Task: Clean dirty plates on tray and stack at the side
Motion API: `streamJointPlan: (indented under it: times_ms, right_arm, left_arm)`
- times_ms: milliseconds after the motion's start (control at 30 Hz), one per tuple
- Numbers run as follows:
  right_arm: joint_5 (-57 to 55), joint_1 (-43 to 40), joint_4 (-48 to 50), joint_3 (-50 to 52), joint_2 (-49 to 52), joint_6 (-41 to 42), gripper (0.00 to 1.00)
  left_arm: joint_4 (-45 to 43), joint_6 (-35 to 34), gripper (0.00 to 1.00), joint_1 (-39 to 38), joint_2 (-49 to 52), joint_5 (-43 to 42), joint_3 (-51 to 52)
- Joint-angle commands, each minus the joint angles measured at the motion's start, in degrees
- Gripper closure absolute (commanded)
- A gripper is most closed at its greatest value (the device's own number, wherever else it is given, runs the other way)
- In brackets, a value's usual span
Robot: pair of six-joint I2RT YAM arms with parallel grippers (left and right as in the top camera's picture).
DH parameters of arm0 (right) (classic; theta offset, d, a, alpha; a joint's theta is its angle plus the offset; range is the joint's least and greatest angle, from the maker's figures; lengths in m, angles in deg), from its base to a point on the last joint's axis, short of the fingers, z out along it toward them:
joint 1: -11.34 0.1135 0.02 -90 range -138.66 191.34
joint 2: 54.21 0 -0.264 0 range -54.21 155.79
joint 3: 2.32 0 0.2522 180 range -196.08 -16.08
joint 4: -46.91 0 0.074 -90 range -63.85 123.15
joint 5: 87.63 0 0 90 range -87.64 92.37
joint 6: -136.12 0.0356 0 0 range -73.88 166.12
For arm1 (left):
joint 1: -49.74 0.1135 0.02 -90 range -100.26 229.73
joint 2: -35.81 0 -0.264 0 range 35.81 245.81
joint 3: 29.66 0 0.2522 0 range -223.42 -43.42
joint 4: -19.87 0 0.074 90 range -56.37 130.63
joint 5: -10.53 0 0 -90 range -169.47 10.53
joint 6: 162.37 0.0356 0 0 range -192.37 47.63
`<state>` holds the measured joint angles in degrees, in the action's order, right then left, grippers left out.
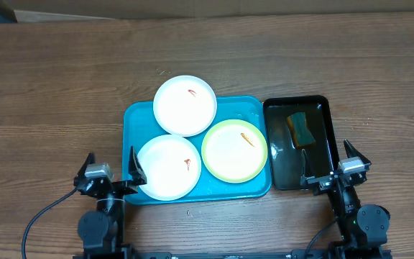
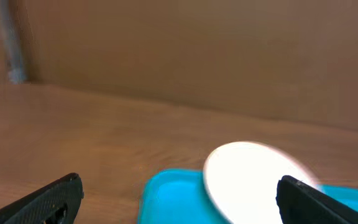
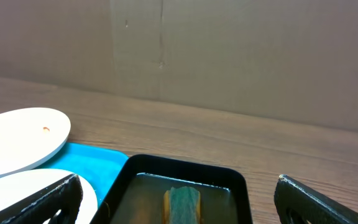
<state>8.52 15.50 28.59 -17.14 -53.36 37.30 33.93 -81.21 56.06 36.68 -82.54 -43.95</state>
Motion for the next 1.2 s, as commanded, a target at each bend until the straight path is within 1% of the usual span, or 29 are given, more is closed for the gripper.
streamJointPlan:
  times_ms: [0, 33, 133, 200, 267, 367, 467, 500, 533, 633, 700, 733, 767, 800, 833, 867, 900, 933, 967, 1000, 1033, 1067, 1133, 1167]
  right_arm:
    - [0.0, -0.1, 0.2, 0.6, -0.7, 0.0, 0.00]
    - [0.0, -0.1, 0.2, 0.6, -0.7, 0.0, 0.00]
    - [0.0, -0.1, 0.2, 0.6, -0.7, 0.0, 0.00]
    - [0.0, -0.1, 0.2, 0.6, -0.7, 0.0, 0.00]
    - [0.0, -0.1, 0.2, 0.6, -0.7, 0.0, 0.00]
    - [0.0, -0.1, 0.2, 0.6, -0.7, 0.0, 0.00]
    - [-0.1, -0.1, 0.2, 0.6, -0.7, 0.0, 0.00]
    - [0.0, -0.1, 0.2, 0.6, -0.7, 0.0, 0.00]
    - [-0.1, -0.1, 0.2, 0.6, -0.7, 0.0, 0.00]
    - [0.0, -0.1, 0.2, 0.6, -0.7, 0.0, 0.00]
    - [0.0, -0.1, 0.2, 0.6, -0.7, 0.0, 0.00]
    - [0.0, -0.1, 0.2, 0.6, -0.7, 0.0, 0.00]
    - [-0.1, -0.1, 0.2, 0.6, -0.7, 0.0, 0.00]
    - [-0.1, -0.1, 0.2, 0.6, -0.7, 0.0, 0.00]
    - [0.0, -0.1, 0.2, 0.6, -0.7, 0.0, 0.00]
    - [-0.1, -0.1, 0.2, 0.6, -0.7, 0.0, 0.00]
    - [0.0, -0.1, 0.2, 0.6, -0.7, 0.0, 0.00]
    - [-0.1, -0.1, 0.2, 0.6, -0.7, 0.0, 0.00]
    - [-0.1, -0.1, 0.2, 0.6, -0.7, 0.0, 0.00]
    - [0.0, -0.1, 0.2, 0.6, -0.7, 0.0, 0.00]
    - [0.0, -0.1, 0.2, 0.6, -0.7, 0.0, 0.00]
    - [0.0, -0.1, 0.2, 0.6, -0.7, 0.0, 0.00]
    - [0.0, -0.1, 0.2, 0.6, -0.7, 0.0, 0.00]
    - [0.0, -0.1, 0.2, 0.6, -0.7, 0.0, 0.00]
  left_arm:
    - [-0.4, -4.3, 0.00, -0.4, -0.5, -11.5, -5.6]
    - [1.3, -4.9, 0.00, -0.4, 0.1, -11.4, -8.5]
    - [6.9, -3.3, 0.00, -0.4, 4.6, -11.4, -19.2]
    - [12.2, -2.0, 0.00, -0.4, 10.6, -11.4, -27.9]
    - [19.1, 0.1, 0.00, -0.4, 18.7, -12.1, -37.6]
    - [34.4, 4.7, 0.00, -0.4, 34.6, -14.9, -55.1]
    - [51.3, 5.7, 0.00, -0.4, 49.9, -16.1, -72.1]
    - [60.3, 5.7, 0.00, -0.4, 58.4, -16.0, -81.5]
    - [64.1, 5.7, 0.00, -0.4, 62.5, -16.0, -85.7]
    - [70.0, 4.7, 0.00, -0.4, 72.4, -17.0, -94.0]
    - [74.4, 3.8, 0.00, -0.4, 77.7, -20.4, -96.7]
    - [74.7, 3.7, 0.00, -0.4, 80.0, -23.2, -97.1]
    - [74.7, 3.7, 0.03, -0.4, 82.1, -25.5, -97.1]
    - [75.0, 3.8, 0.18, -0.5, 84.3, -26.5, -96.9]
    - [75.4, 3.7, 0.22, -0.6, 86.1, -26.5, -96.8]
    - [76.1, 3.0, 0.17, -0.8, 88.3, -26.3, -96.6]
    - [77.0, 2.0, 0.20, -1.0, 90.4, -25.5, -96.4]
    - [77.6, 1.1, 0.39, -1.2, 91.9, -24.3, -96.2]
    - [77.9, 0.3, 0.74, -1.6, 93.5, -22.3, -95.7]
    - [77.8, -0.7, 0.91, -2.1, 94.8, -20.2, -95.0]
    - [77.0, -2.2, 0.95, -2.8, 95.9, -17.6, -93.9]
    - [75.8, -3.7, 0.95, -3.5, 96.6, -15.5, -92.7]
    - [71.4, -6.8, 0.94, -5.4, 97.7, -11.6, -88.8]
    - [68.7, -7.8, 0.90, -6.3, 98.1, -10.7, -86.6]
